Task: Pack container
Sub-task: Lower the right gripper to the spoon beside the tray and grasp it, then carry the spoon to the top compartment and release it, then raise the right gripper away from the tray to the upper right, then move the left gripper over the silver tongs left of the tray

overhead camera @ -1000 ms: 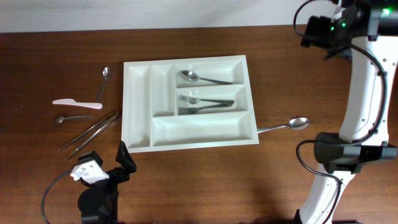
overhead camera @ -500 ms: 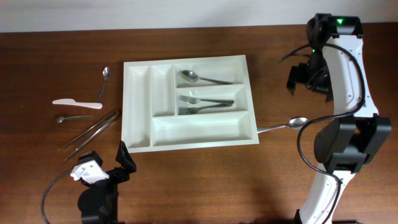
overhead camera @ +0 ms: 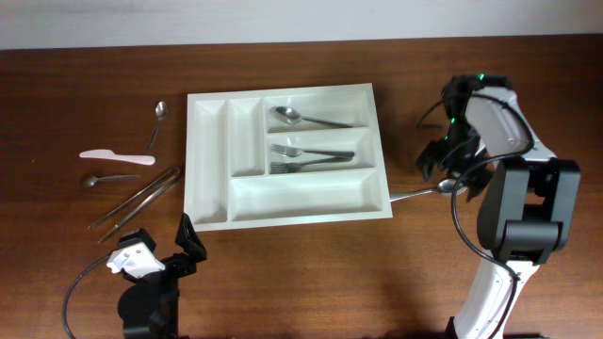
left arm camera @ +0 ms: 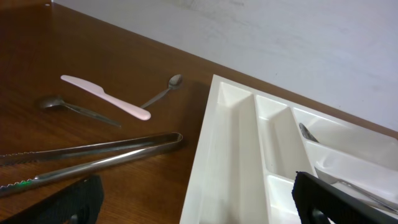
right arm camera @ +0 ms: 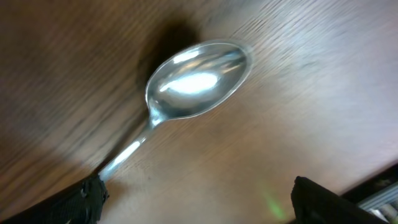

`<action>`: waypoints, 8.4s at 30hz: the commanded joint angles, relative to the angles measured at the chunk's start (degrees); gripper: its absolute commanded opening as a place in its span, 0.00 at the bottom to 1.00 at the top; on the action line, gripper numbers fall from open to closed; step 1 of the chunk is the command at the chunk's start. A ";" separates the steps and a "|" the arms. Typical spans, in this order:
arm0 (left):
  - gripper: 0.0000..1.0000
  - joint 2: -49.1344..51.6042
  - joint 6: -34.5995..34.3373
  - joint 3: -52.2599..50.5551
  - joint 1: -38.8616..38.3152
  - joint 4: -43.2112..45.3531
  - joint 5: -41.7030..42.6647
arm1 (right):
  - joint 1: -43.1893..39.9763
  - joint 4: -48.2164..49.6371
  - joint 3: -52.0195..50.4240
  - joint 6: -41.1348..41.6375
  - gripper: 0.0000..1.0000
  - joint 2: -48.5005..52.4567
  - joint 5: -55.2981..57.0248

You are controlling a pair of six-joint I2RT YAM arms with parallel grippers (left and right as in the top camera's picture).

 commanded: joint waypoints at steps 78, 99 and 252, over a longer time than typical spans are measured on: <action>0.99 -0.52 1.14 -0.24 0.33 -0.02 0.61 | -1.07 18.32 29.49 -36.68 0.04 -1.27 -19.65; 0.99 -0.52 1.14 -0.24 0.33 -0.02 0.61 | 19.02 27.08 31.47 -88.89 0.04 1.11 -20.94; 0.97 110.44 41.35 72.06 16.98 -33.92 0.83 | -2.64 3.54 49.44 -32.30 0.99 8.31 -11.13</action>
